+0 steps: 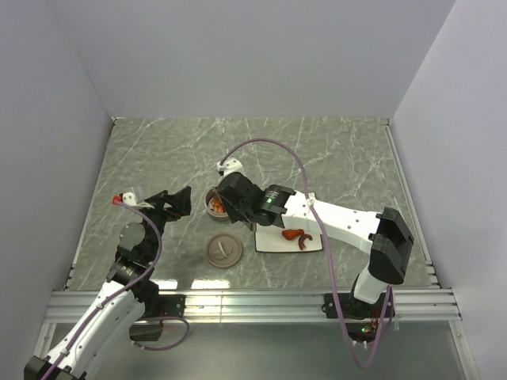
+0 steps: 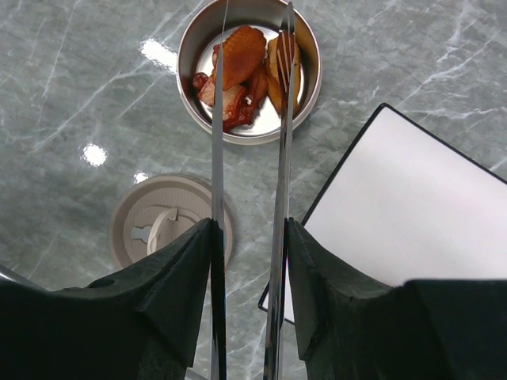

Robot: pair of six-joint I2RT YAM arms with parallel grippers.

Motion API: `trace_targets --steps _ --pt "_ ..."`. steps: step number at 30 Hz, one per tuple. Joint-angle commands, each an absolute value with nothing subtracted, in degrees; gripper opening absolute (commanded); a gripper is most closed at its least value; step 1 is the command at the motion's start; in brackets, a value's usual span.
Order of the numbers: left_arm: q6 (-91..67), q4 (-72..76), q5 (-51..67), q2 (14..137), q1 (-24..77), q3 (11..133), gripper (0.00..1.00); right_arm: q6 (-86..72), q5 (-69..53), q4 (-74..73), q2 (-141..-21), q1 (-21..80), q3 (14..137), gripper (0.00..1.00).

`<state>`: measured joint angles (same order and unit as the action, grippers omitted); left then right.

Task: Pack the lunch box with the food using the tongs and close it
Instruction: Place the food into the lunch box, then pick up the food using the clamp

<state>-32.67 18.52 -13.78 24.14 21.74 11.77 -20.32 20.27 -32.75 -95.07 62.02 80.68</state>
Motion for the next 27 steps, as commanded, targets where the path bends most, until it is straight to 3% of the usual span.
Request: trace_targets --steps 1,13,27 --pt "-33.22 19.69 -13.18 24.00 21.88 11.60 0.99 -20.74 22.67 -31.64 -92.11 62.58 81.57 0.49" --pt "-33.31 19.60 -12.75 23.47 21.88 11.60 1.00 -30.05 33.03 -39.36 -79.11 66.35 69.63 0.49" --pt "-33.22 19.60 -12.66 23.99 21.88 11.78 1.00 -59.14 39.55 -60.20 -61.00 79.79 55.73 0.49"
